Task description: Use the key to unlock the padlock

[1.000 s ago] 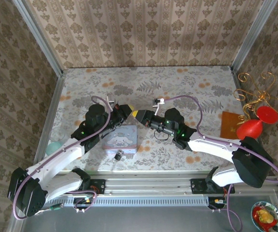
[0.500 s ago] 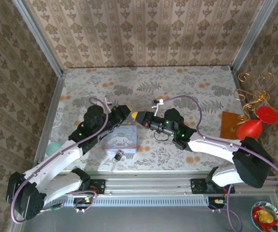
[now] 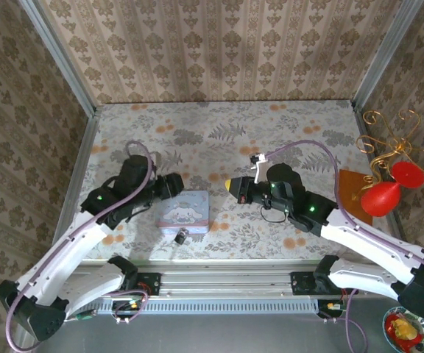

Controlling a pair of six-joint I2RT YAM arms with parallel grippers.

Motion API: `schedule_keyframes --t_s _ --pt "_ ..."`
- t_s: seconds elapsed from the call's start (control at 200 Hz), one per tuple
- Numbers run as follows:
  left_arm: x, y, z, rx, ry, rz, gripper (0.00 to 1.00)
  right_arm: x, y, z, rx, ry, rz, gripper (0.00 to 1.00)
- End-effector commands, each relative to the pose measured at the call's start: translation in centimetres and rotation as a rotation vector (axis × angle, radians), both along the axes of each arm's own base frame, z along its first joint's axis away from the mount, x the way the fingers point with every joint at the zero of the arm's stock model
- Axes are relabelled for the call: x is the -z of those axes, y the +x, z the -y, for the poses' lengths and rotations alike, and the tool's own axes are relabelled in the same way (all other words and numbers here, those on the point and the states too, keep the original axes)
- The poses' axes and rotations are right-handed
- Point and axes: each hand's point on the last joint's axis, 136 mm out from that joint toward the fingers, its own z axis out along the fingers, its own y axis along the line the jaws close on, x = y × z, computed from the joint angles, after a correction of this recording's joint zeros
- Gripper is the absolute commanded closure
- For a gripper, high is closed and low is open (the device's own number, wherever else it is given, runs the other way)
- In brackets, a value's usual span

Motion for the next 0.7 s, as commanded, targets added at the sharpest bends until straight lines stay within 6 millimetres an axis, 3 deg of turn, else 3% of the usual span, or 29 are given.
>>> schedule_keyframes --t_s 0.0,0.21,0.455,0.695 --pt "4.2 -3.8 -2.7 0.050 0.255 -0.136 0.44 4.2 -1.0 2.2 0.014 -0.174 -0.057 1.00" --pt "7.9 -7.0 -2.6 0.122 0.365 -0.230 0.42 5.8 -1.3 2.0 -0.023 -0.220 -0.078 1.00" --pt "11.2 -9.0 -2.3 0.172 0.417 -0.293 0.40 6.6 -1.6 0.7 -0.093 -0.216 -0.080 1.00" --pt "14.1 -10.2 -1.5 0.190 0.403 -0.338 0.40 7.3 -1.8 0.9 -0.113 -0.261 -0.080 1.00"
